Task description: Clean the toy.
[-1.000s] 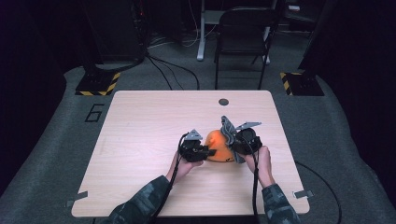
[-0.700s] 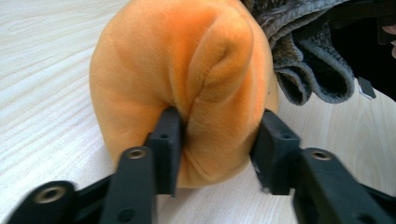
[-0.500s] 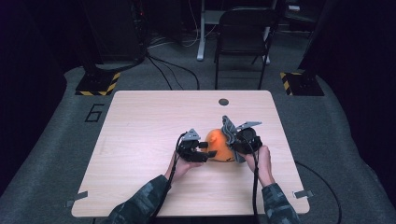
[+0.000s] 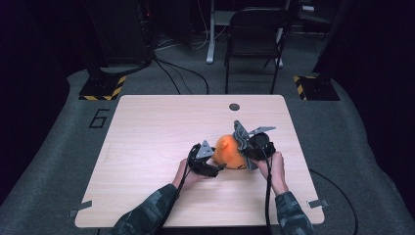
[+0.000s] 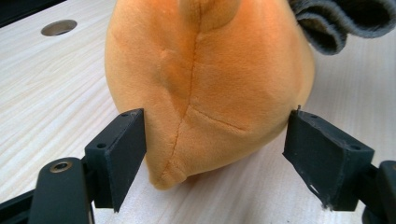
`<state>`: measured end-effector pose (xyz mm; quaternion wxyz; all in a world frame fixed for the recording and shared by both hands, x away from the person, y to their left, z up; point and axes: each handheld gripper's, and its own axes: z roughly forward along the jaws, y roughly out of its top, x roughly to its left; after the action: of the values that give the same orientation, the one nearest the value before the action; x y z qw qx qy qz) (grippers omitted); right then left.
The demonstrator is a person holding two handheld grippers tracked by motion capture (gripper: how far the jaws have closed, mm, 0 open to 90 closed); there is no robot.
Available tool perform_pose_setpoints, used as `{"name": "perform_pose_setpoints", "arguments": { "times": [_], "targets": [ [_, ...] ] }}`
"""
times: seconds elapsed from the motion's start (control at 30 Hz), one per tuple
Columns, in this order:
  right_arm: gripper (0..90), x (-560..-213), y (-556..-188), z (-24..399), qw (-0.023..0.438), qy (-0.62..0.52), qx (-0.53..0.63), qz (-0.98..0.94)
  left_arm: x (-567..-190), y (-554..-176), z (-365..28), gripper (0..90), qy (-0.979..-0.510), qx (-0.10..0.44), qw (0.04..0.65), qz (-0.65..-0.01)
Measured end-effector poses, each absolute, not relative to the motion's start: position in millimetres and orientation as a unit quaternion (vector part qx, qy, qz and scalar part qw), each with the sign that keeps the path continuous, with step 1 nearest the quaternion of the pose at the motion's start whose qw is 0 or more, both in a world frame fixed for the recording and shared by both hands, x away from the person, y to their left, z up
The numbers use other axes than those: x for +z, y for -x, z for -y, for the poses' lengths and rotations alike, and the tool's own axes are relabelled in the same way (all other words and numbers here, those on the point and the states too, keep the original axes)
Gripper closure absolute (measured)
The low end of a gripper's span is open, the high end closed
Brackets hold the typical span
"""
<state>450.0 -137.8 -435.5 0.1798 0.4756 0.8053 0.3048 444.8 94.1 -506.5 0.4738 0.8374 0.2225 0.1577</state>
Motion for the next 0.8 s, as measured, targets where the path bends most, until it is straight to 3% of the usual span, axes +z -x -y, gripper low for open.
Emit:
{"name": "perform_pose_setpoints", "arguments": {
  "times": [0.57,0.63,0.8],
  "targets": [
    [71.4,-435.9,-450.2,137.2,0.178,-0.476,0.306,-0.805,-512.5,-446.7,-88.3,21.3,-0.837,0.161,0.471,-0.228],
    [71.4,-436.1,-450.3,137.1,0.18,-0.475,0.306,-0.805,-513.1,-447.0,-88.3,26.1,-0.838,0.161,0.469,-0.227],
    [71.4,-436.4,-450.5,136.9,0.182,-0.473,0.309,-0.805,-514.7,-445.2,-87.0,53.2,-0.836,0.172,0.468,-0.228]
  ]
}}
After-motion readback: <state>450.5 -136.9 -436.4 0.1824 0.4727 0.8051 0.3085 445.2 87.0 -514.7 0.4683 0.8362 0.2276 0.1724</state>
